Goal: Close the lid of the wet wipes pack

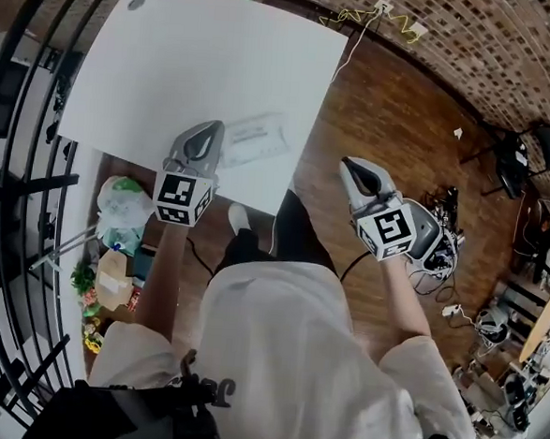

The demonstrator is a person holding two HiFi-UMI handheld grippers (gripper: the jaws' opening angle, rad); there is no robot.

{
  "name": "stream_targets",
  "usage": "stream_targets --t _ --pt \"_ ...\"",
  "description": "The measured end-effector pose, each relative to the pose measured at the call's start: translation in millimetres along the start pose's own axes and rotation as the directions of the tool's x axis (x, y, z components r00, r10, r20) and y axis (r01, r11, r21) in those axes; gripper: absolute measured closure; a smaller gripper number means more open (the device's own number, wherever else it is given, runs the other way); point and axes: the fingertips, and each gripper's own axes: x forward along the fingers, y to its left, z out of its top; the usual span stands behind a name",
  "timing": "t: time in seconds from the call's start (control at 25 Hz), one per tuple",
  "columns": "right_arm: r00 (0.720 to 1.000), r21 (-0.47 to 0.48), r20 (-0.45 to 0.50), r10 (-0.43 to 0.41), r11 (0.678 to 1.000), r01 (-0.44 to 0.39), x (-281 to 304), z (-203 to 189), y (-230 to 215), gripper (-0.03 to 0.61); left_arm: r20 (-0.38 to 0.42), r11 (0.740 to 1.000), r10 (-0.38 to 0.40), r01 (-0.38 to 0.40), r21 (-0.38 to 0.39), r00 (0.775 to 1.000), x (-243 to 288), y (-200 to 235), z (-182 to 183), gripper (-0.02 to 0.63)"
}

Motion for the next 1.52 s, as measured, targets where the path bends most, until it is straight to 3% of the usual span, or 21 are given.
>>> stream_targets --t 0.28,0.52,0.72,1.04,1.24,1.52 --pt "0.995 -0.084 -0.044 0.093 0.992 -0.096 23 3 7 0.588 -0.052 0.999 -0.035 0.035 0.005 0.998 2 0 -35 0.598" --pt "0.972 -0.156 -0.097 0.212 0.962 -0.225 59 4 27 0.588 -0.067 1.0 -0.018 0.019 0.003 0.998 -13 1 -48 0.598" --pt "0.941 -0.249 -0.142 0.307 0.909 -0.334 96 13 51 0.588 -0.092 1.0 0.02 -0.022 -0.014 0.996 -31 14 -58 0.598" --pt "0.875 -0.24 -0.177 0.45 0.842 -0.482 156 6 99 0.588 -0.099 0.996 0.078 -0.082 -0.035 0.992 -56 27 -76 0.598" --pt "0.854 -0.241 -0.227 0.468 0.823 -0.515 173 -14 110 0.588 -0.101 0.996 0.07 -0.076 -0.05 0.992 -50 21 -81 0.598" --pt "0.849 -0.221 -0.263 0.457 0.829 -0.514 179 -37 118 0.588 -0.092 0.994 0.071 -0.078 -0.075 0.993 -44 17 -85 0.598"
